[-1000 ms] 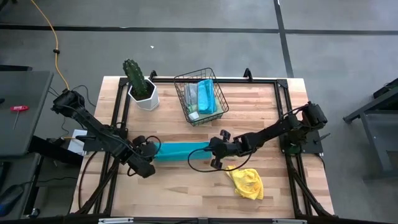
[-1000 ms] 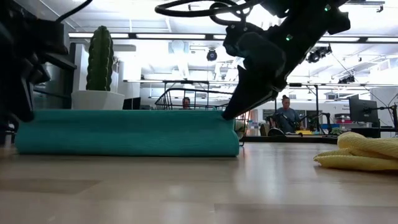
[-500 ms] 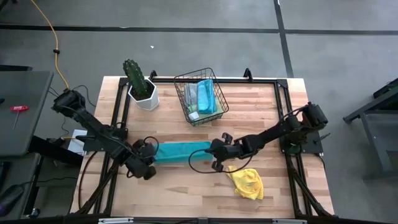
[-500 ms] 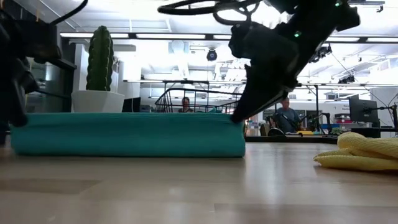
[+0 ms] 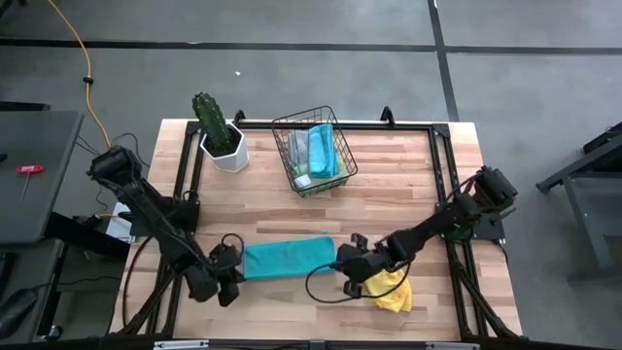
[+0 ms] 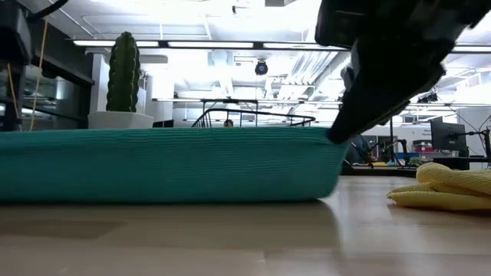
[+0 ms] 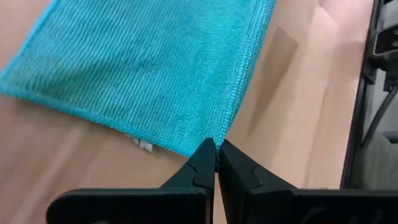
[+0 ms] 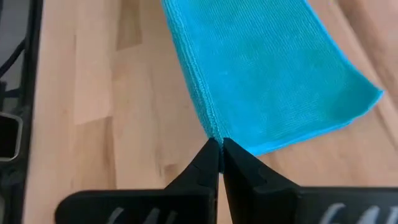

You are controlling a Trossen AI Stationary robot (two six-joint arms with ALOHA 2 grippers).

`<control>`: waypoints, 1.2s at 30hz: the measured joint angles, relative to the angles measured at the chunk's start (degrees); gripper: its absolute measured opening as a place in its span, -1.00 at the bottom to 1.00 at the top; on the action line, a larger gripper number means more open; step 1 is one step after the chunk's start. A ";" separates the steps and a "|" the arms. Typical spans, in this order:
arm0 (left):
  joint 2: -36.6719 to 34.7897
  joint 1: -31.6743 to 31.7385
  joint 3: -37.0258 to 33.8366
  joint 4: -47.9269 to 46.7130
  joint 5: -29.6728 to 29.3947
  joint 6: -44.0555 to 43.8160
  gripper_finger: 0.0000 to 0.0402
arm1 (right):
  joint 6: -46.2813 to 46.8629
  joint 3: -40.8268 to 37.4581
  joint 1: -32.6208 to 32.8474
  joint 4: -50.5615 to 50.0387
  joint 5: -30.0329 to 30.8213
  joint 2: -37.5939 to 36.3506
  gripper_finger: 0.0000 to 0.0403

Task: Fold microfiber towels
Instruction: Fold the blue microfiber cloth

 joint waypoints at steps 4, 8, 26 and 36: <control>3.16 -0.81 0.00 5.30 0.44 -0.36 -1.00 | 0.46 0.01 1.00 0.32 -1.11 -0.03 -1.00; 2.32 -0.51 0.00 4.74 -0.66 1.30 -1.00 | 1.46 -0.07 -0.04 1.29 -0.20 -0.01 -1.00; -1.93 7.53 -0.02 -14.23 -4.41 1.97 -1.00 | -1.25 -0.12 -9.61 -1.33 1.68 -0.01 -1.00; -1.93 11.31 -0.02 -14.54 -5.25 6.87 -0.95 | 2.38 -0.12 -10.30 -3.60 3.18 -0.01 -1.00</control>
